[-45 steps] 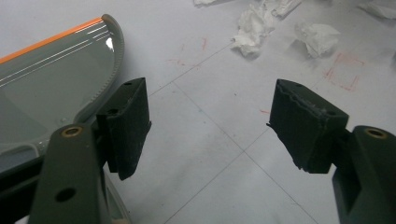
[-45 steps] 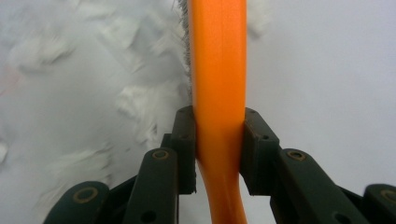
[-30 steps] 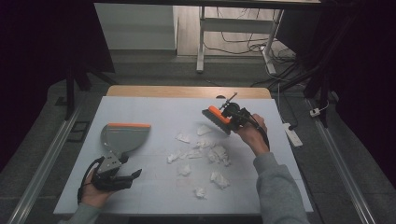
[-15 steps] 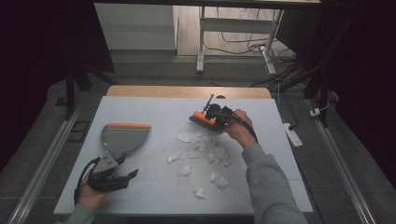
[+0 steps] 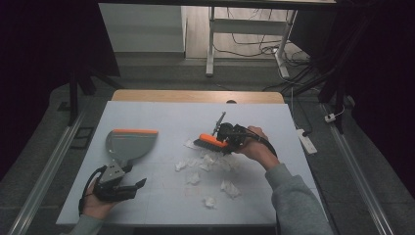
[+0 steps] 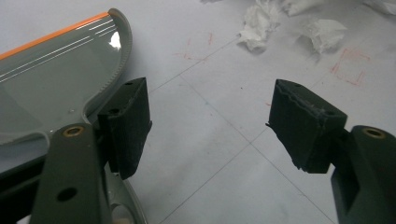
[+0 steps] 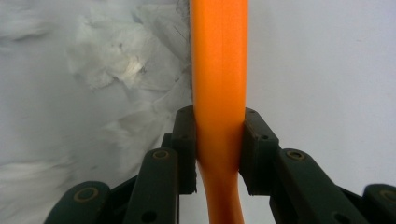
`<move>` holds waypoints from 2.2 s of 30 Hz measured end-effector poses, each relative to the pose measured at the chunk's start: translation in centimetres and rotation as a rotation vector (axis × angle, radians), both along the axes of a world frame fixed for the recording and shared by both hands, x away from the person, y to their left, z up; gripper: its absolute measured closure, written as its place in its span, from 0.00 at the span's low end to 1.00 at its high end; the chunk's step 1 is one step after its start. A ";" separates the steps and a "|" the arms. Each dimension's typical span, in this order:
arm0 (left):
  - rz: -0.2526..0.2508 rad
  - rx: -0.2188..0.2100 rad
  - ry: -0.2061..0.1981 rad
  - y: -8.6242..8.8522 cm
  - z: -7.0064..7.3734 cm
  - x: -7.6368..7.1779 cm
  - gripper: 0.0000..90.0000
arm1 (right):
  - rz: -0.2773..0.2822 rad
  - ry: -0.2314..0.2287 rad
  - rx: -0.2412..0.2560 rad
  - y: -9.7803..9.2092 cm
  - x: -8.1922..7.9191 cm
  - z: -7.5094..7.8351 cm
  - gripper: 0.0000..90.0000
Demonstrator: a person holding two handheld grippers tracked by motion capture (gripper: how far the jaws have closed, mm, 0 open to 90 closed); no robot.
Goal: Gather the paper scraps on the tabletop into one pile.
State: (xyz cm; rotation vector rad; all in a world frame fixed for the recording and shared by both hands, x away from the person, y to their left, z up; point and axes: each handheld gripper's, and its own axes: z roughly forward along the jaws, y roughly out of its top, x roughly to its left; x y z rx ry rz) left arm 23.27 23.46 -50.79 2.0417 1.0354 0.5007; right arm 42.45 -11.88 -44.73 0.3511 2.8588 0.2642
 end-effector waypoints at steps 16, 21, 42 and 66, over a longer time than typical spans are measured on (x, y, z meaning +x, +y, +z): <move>0.002 -0.003 0.003 0.1 -0.1 0.1 0.34 | -0.056 -0.157 0.036 4.0 4.1 1.0 0.78; 0.002 -0.006 0.009 0.3 -0.3 0.3 0.34 | -0.037 -0.163 -0.029 5.6 5.3 -0.6 0.78; 0.008 0.000 0.016 0.3 -0.4 0.3 0.34 | 0.169 -0.127 -0.154 7.0 0.0 -1.0 0.79; 0.031 -0.023 -0.003 0.7 0.0 0.0 0.34 | -0.039 -0.102 0.248 4.4 -5.1 5.0 0.78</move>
